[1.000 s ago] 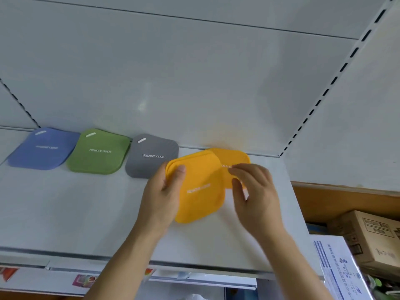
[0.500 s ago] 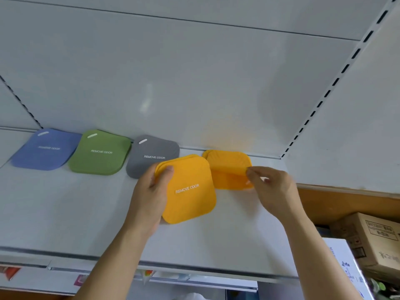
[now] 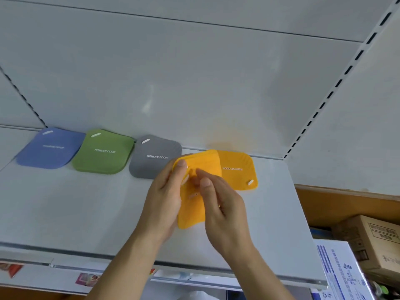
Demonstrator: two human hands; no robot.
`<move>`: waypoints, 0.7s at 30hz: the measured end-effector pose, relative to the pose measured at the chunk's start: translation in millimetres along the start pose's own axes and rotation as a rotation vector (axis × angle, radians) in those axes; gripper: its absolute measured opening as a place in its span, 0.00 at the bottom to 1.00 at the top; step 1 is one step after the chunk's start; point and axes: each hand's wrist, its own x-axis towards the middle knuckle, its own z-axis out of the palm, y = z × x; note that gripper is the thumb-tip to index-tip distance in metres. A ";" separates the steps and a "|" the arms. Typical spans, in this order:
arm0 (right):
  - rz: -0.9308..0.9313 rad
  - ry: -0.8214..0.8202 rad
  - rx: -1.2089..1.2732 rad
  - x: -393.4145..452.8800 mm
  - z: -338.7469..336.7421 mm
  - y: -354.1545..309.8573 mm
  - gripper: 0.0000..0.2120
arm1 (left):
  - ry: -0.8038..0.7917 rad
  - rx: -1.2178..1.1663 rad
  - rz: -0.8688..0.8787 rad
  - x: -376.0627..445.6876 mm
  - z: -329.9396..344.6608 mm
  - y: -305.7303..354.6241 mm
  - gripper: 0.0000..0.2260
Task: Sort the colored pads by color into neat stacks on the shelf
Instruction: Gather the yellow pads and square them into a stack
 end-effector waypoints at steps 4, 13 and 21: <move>-0.070 0.026 -0.058 -5.1 -10.4 14.9 0.14 | -0.063 0.103 0.072 1.6 -5.0 -3.1 0.15; 0.045 0.049 0.003 10.5 -36.2 38.5 0.12 | -0.073 0.169 0.190 -2.9 -8.9 4.3 0.08; 0.007 0.073 0.076 -15.1 -31.4 37.7 0.09 | -0.136 0.387 0.316 -10.2 -7.3 -9.9 0.14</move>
